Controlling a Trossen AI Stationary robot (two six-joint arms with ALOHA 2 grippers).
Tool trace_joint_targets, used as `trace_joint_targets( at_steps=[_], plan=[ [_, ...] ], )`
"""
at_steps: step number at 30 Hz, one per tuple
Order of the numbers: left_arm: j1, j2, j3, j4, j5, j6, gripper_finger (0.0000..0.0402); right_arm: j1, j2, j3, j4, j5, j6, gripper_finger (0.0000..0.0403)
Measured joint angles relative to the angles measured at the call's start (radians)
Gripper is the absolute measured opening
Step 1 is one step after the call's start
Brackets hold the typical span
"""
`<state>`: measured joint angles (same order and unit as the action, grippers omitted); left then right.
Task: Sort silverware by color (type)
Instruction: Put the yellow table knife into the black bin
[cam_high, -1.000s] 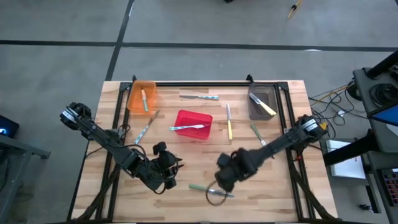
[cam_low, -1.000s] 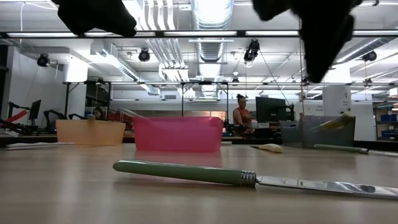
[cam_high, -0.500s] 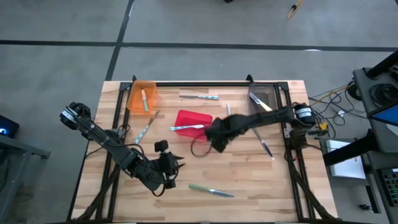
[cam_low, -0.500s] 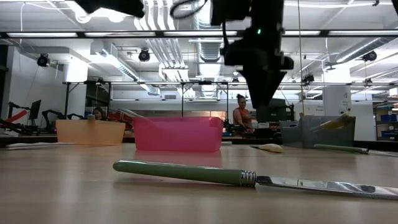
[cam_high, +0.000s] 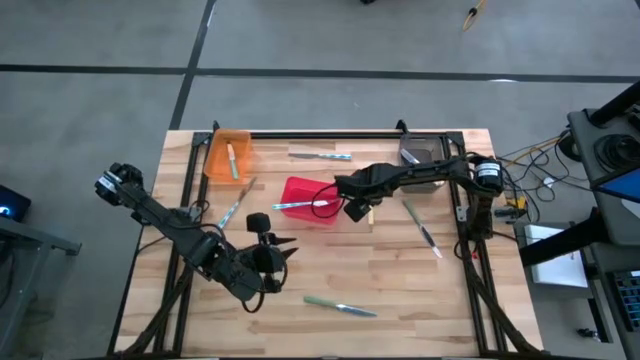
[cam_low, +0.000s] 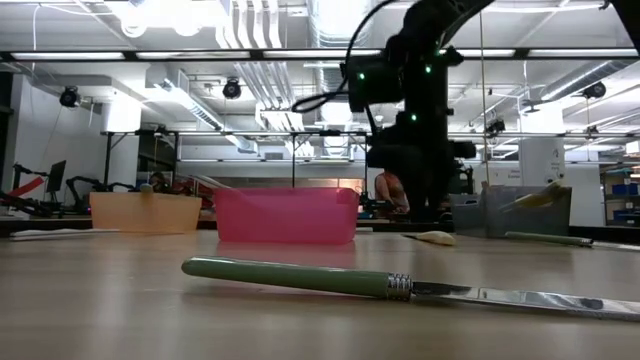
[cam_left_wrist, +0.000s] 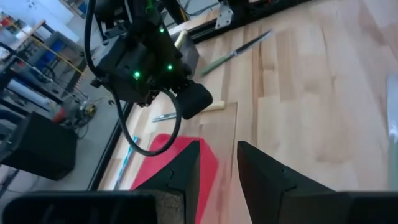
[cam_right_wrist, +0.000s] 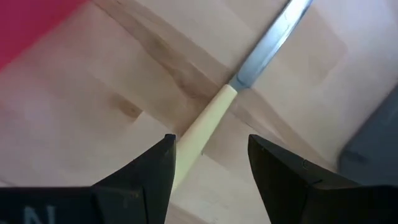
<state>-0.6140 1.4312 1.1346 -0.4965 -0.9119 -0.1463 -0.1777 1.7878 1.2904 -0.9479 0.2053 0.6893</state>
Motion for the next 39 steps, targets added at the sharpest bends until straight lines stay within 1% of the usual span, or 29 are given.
trace_joint_targets(
  at_steps=[4, 7, 9, 12, 17, 19, 21, 25, 28, 35, 37, 39],
  plan=[
    [0.0, -0.014, -0.036, 0.011, -0.012, 0.021, 0.0087, 0.0, 0.0, -0.044, 0.045, -0.003, 0.01, 0.0192],
    [0.002, -0.039, -0.083, 0.071, -0.055, 0.062, 0.0087, 0.0, 0.0, -0.069, 0.06, -0.004, 0.025, 0.0192],
    [0.002, -0.067, -0.117, 0.137, -0.052, 0.1, 0.0087, 0.0, 0.0, -0.077, 0.07, -0.004, 0.031, 0.0192],
    [0.003, -0.12, -0.184, 0.283, -0.007, 0.189, 0.0087, 0.0, 0.0, -0.09, 0.073, -0.004, 0.044, 0.0192],
    [0.002, -0.225, -0.331, 0.6, 0.164, 0.359, 0.0087, 0.001, 0.0, -0.128, 0.139, -0.012, 0.055, 0.0192],
    [0.002, -0.266, -0.387, 0.714, 0.18, 0.409, 0.0087, 0.001, -0.004, -0.146, 0.167, -0.023, 0.06, 0.0191],
    [0.002, -0.307, -0.428, 0.786, 0.179, 0.442, 0.0087, 0.002, -0.005, -0.158, 0.184, -0.023, 0.07, 0.0191],
    [0.003, -0.376, -0.473, 0.807, 0.179, 0.451, 0.0087, 0.004, -0.006, -0.186, 0.214, -0.025, 0.081, 0.0186],
    [0.003, -0.409, -0.488, 0.811, 0.178, 0.445, 0.0087, 0.006, -0.007, -0.208, 0.249, -0.038, 0.101, 0.0162],
    [0.003, -0.434, -0.495, 0.811, 0.178, 0.425, 0.0087, 0.009, -0.005, -0.215, 0.258, -0.041, 0.17, 0.0068],
    [0.003, -0.431, -0.491, 0.81, 0.178, 0.424, 0.0087, 0.014, -0.005, -0.216, 0.26, -0.04, 0.191, 0.0049],
    [0.003, -0.427, -0.486, 0.811, 0.178, 0.424, 0.0087, 0.02, -0.004, -0.216, 0.265, -0.037, 0.206, 0.0047]
  ],
)
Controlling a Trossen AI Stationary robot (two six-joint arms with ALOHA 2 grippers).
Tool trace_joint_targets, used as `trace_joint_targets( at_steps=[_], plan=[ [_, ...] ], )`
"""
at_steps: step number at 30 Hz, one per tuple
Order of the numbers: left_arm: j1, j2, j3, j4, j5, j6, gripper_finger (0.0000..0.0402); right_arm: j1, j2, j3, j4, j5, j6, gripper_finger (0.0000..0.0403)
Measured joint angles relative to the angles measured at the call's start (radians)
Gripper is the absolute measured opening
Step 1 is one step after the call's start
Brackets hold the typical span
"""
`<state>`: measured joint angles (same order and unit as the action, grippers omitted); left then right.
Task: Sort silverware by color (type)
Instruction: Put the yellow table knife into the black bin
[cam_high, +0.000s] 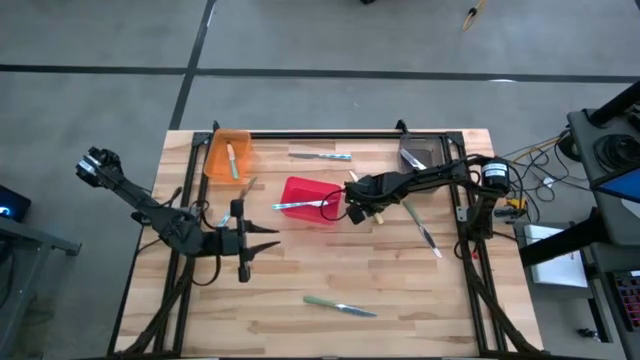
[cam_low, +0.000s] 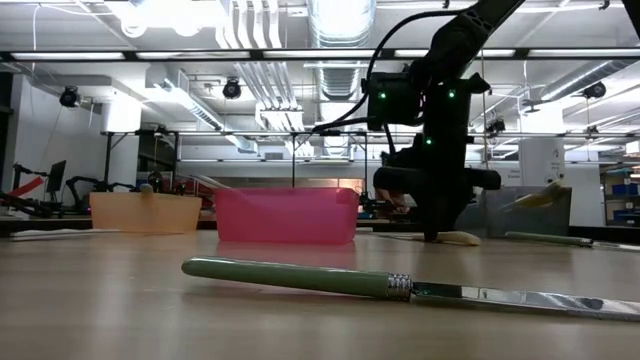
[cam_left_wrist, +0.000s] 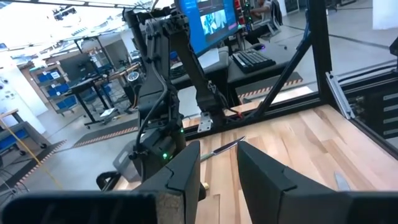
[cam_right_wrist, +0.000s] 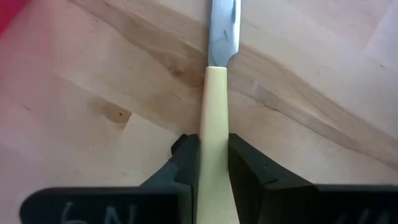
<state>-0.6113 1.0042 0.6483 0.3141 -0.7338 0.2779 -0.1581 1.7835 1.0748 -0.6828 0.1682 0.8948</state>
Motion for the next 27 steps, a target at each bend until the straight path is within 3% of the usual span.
trace_joint_targets(
  at_steps=[7, 27],
  plan=[
    [0.0, 0.013, 0.01, 0.0, 0.0, 0.0, 0.0087, 0.011, -0.052, -0.005, 0.01, -0.012, 0.003, 0.0047],
    [0.0, 0.025, 0.011, 0.0, -0.017, 0.028, 0.0087, 0.018, -0.426, 0.03, 0.0, 0.06, -0.096, 0.0047]
  ],
)
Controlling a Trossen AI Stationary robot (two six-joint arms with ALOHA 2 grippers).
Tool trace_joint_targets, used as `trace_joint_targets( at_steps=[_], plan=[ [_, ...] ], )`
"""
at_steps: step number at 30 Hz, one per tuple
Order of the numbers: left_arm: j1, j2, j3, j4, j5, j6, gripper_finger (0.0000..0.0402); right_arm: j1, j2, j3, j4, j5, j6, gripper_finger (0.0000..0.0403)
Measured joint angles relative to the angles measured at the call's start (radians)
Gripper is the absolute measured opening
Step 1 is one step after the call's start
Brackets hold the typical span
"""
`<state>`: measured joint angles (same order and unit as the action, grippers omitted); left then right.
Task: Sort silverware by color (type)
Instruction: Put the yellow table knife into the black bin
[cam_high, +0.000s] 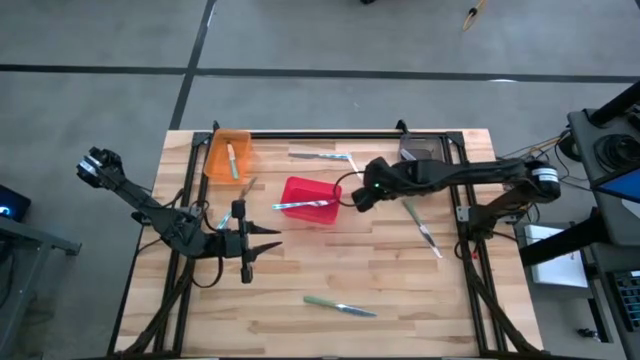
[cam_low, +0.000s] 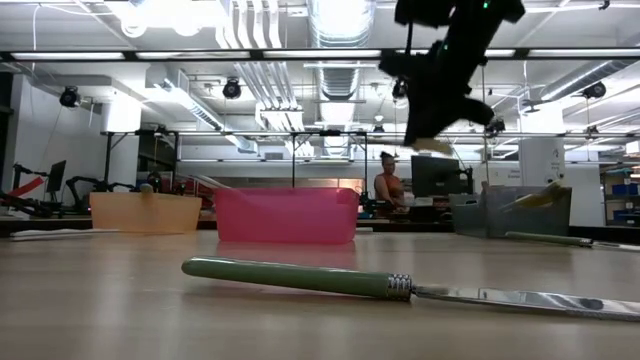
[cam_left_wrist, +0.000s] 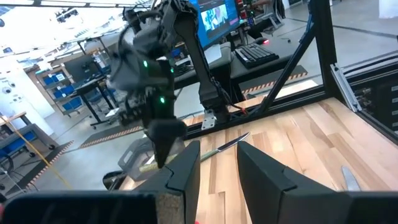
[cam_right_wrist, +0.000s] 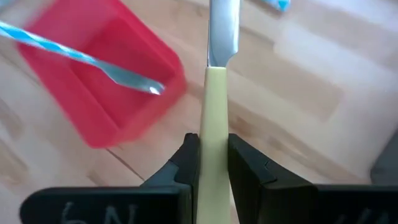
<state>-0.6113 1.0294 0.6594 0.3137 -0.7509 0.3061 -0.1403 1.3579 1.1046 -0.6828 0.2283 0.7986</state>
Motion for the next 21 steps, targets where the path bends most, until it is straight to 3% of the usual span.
trace_joint_targets(
  at_steps=[10, 21],
  plan=[
    [0.003, 0.0, 0.0, 0.0, -0.001, 0.01, 0.0087, 0.016, 0.043, 0.186, -0.018, 0.061, -0.122, 0.0047],
    [0.005, 0.0, 0.0, 0.001, -0.002, 0.01, 0.0087, -0.088, 0.18, 0.47, -0.585, 0.036, -0.222, 0.0047]
  ],
)
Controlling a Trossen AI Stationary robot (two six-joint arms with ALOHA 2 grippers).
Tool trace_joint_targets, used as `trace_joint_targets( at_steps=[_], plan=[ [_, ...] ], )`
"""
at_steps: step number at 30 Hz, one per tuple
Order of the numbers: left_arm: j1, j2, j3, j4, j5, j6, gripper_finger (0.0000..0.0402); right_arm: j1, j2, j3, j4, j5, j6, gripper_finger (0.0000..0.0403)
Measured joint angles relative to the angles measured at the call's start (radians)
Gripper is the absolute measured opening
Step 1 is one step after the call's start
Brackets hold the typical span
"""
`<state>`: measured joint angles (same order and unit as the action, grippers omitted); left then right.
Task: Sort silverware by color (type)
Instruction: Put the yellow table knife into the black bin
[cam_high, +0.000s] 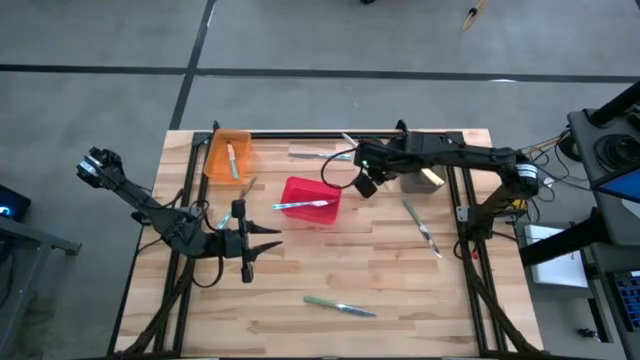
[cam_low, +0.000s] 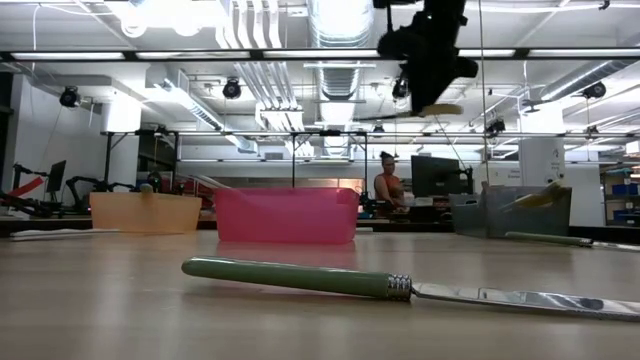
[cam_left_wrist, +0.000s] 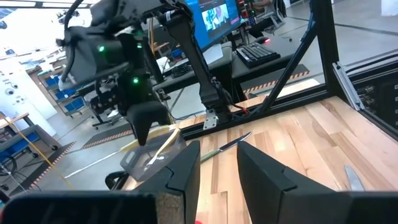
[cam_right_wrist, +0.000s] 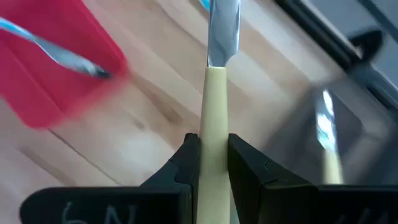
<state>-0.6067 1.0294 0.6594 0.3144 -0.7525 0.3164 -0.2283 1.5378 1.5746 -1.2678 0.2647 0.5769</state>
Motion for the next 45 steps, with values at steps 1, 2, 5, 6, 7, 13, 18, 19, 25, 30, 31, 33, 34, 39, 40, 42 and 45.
trace_joint_targets(
  at_steps=[1, 2, 5, 6, 7, 13, 18, 19, 25, 30, 31, 33, 34, 39, 40, 42, 45],
  plan=[
    [0.0, 0.0, 0.0, 0.0, 0.0, 0.0, 0.0087, -0.013, 0.009, 0.015, -0.041, -0.012, -0.012, 0.0047],
    [0.0, 0.0, 0.0, 0.0, 0.0, 0.0, 0.0087, -0.027, 0.017, 0.026, -0.079, -0.022, -0.019, 0.0047],
    [0.0, 0.0, 0.0, 0.0, 0.0, 0.0, 0.0087, -0.066, 0.028, 0.035, -0.162, -0.044, -0.048, 0.0047],
    [0.0, 0.0, 0.0, 0.0, 0.0, 0.0, 0.0087, -0.079, 0.028, 0.035, -0.185, -0.055, -0.055, 0.0047],
    [0.0, 0.0, 0.0, 0.0, 0.0, -0.001, 0.0087, -0.091, 0.028, 0.035, -0.21, -0.065, -0.062, 0.0047],
    [0.0, 0.0, 0.0, 0.001, 0.0, 0.0, 0.0087, -0.139, 0.025, 0.035, -0.301, -0.075, -0.081, 0.0047],
    [0.0, 0.0, 0.0, 0.0, -0.001, 0.0, 0.0087, -0.18, 0.022, 0.031, -0.302, -0.11, -0.128, 0.0047],
    [0.0, 0.0, 0.0, 0.001, -0.001, 0.0, 0.0087, -0.188, 0.022, 0.029, -0.302, -0.111, -0.131, 0.0047],
    [0.0, 0.0, 0.0, 0.0, -0.001, 0.0, 0.0087, -0.234, 0.022, 0.027, -0.303, -0.142, -0.201, 0.0047],
    [0.0, 0.0, 0.0, 0.0, 0.0, 0.0, 0.0087, -0.276, 0.022, 0.026, -0.303, -0.145, -0.23, 0.0047],
    [0.0, 0.0, 0.0, 0.0, 0.0, 0.0, 0.0087, -0.288, 0.022, 0.025, -0.303, -0.145, -0.234, 0.0047],
    [0.0, 0.0, 0.0, 0.0, -0.001, 0.0, 0.0087, -0.313, 0.022, 0.023, -0.304, -0.143, -0.238, 0.0047],
    [0.0, 0.0, 0.0, 0.0, 0.0, 0.0, 0.0087, -0.327, 0.022, 0.021, -0.303, -0.142, -0.241, 0.0047],
    [0.0, 0.0, 0.0, 0.0, 0.0, 0.0, 0.0087, -0.385, 0.02, -0.022, -0.303, -0.133, -0.258, 0.0047],
    [0.0, 0.0, 0.0, 0.0, 0.0, 0.0, 0.0087, -0.397, 0.02, -0.038, -0.303, -0.129, -0.259, 0.0047],
    [0.0, 0.0, 0.0, 0.0, 0.0, -0.003, 0.0087, -0.42, 0.02, -0.074, -0.303, -0.116, -0.26, 0.0047],
    [0.0, 0.0, 0.0, 0.0, 0.0, -0.004, 0.0087, -0.452, 0.02, -0.13, -0.304, -0.08, -0.256, 0.0047]
  ],
)
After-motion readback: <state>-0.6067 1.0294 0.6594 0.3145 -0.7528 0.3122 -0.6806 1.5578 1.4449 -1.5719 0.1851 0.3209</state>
